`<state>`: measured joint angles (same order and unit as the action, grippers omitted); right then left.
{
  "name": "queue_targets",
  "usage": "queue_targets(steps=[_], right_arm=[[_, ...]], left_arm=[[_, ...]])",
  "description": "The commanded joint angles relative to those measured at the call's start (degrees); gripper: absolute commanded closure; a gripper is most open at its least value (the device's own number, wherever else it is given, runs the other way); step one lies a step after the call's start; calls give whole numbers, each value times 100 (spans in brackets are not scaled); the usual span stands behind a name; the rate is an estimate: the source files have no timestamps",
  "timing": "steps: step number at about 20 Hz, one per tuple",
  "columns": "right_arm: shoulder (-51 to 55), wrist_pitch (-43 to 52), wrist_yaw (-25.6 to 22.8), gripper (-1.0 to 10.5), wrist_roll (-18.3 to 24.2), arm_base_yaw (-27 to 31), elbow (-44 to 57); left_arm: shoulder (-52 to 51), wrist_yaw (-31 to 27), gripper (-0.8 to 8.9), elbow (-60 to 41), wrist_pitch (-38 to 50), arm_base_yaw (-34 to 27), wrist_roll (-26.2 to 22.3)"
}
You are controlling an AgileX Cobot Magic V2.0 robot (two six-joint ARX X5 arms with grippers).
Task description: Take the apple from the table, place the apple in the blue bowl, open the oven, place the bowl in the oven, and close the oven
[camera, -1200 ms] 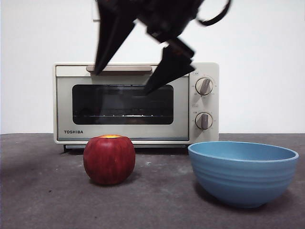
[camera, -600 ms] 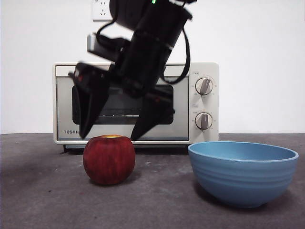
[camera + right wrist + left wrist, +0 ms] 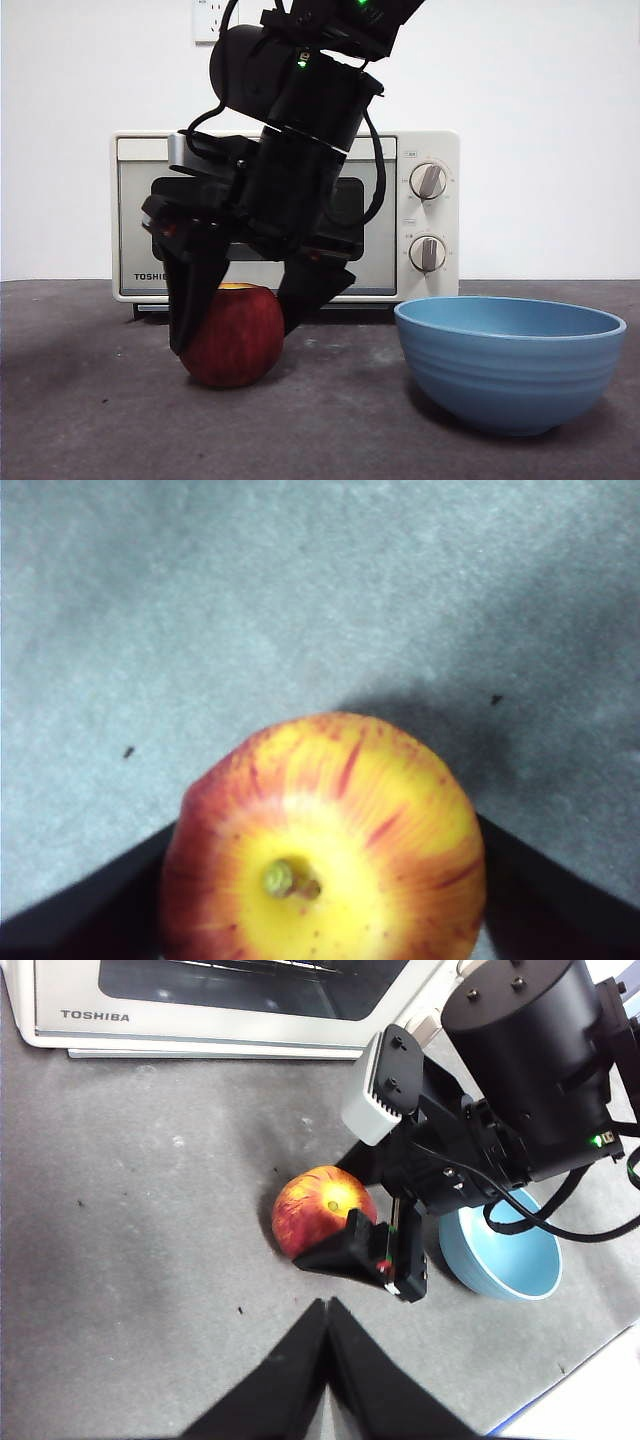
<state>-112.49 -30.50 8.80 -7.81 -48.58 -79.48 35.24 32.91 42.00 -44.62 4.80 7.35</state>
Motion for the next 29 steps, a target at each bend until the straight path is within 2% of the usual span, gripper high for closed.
queue_targets(steps=[1,6,12,15,18,23,29], right_arm=[[-144,9,35,683,-122,-70,-131],[181,-22,4,683,-120,-90,-157],[1534,-811,-42,683,-55,79,-157],[2253,-1412,-354,683,2,212,-68],[2918,-1541,-498,683,28,372,505],[3696,-988,-603,682,-59,680,2208],[3759,365,-570,676,-267,826,3523]], left_arm=[[31,9,806,103,44,15,-68],[31,11,806,103,46,15,-68],[31,11,806,103,48,15,-72],[31,11,806,103,50,15,-74],[31,11,806,103,52,15,-76],[31,11,806,103,63,15,-70],[31,11,806,103,55,15,-68]])
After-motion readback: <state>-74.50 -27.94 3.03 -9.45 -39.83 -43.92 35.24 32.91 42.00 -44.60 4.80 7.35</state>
